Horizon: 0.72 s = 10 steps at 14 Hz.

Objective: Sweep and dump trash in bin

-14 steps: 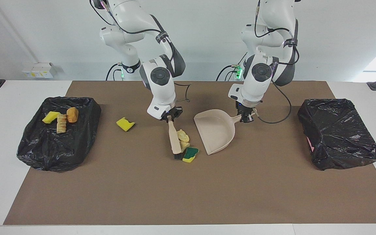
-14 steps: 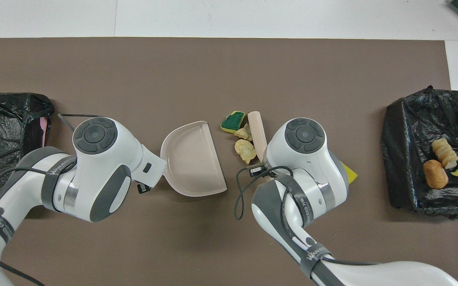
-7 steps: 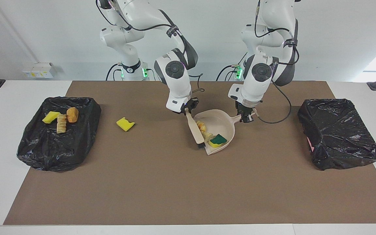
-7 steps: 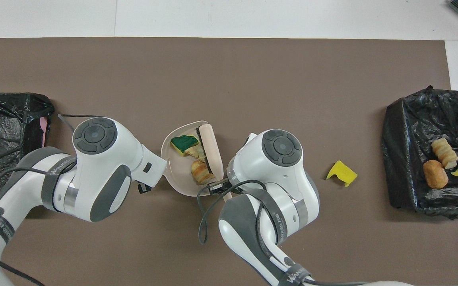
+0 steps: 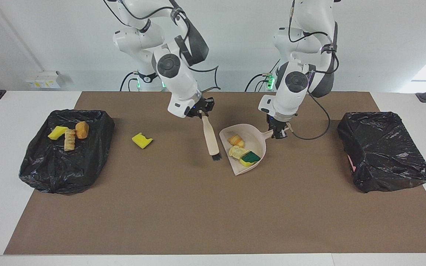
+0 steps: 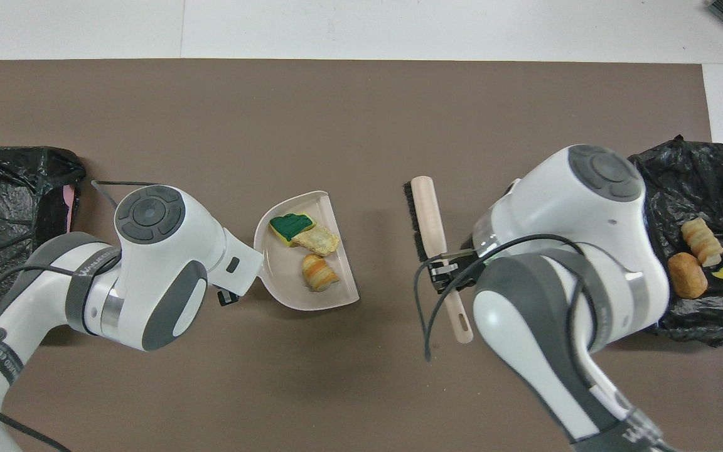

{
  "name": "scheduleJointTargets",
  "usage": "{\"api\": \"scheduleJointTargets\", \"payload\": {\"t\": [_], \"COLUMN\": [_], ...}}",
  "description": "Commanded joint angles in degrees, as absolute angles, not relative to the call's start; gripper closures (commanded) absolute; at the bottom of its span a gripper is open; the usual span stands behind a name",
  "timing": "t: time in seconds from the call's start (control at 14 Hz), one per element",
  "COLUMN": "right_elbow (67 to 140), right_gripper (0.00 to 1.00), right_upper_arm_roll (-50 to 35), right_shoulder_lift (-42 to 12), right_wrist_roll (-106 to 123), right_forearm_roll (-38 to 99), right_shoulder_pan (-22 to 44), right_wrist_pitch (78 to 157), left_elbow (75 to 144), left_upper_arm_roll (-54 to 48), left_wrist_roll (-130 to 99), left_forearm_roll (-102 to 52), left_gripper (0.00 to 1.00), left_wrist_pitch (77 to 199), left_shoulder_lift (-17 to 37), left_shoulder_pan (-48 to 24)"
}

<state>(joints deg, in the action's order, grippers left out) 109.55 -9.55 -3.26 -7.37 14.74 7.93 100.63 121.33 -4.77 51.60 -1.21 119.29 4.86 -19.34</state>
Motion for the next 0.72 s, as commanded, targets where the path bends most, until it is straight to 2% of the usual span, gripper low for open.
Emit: {"api": "scheduleJointTargets", "payload": {"t": [0.0, 0.14, 0.43, 0.64], "right_elbow": [112.0, 116.2, 126.2, 138.6], "right_gripper": [1.00, 1.00, 1.00, 1.00], "right_upper_arm_roll": [-10.1, -10.1, -10.3, -10.3], "right_shoulder_lift": [-1.3, 1.2, 7.2, 15.1], "right_wrist_roll": [-11.7, -17.9, -17.9, -15.9], "right_forearm_roll": [7.2, 1.2, 0.5, 0.5], "right_shoulder_pan": [4.3, 3.3, -3.0, -5.6], "right_wrist_pitch": [99.2, 99.4, 102.7, 110.5], "left_elbow": [122.5, 122.5, 122.5, 122.5], "left_upper_arm_roll": [-4.2, -4.2, -4.2, -4.2], "left_wrist_roll": [50.5, 50.5, 50.5, 50.5], "left_forearm_roll": [-1.8, -1.8, -1.8, -1.8], "left_gripper": [1.00, 1.00, 1.00, 1.00], "left_wrist_pitch": [120.8, 120.8, 120.8, 120.8], "left_shoulder_lift": [4.5, 4.5, 4.5, 4.5], "left_shoulder_pan": [-20.5, -20.5, -20.5, -20.4]}}
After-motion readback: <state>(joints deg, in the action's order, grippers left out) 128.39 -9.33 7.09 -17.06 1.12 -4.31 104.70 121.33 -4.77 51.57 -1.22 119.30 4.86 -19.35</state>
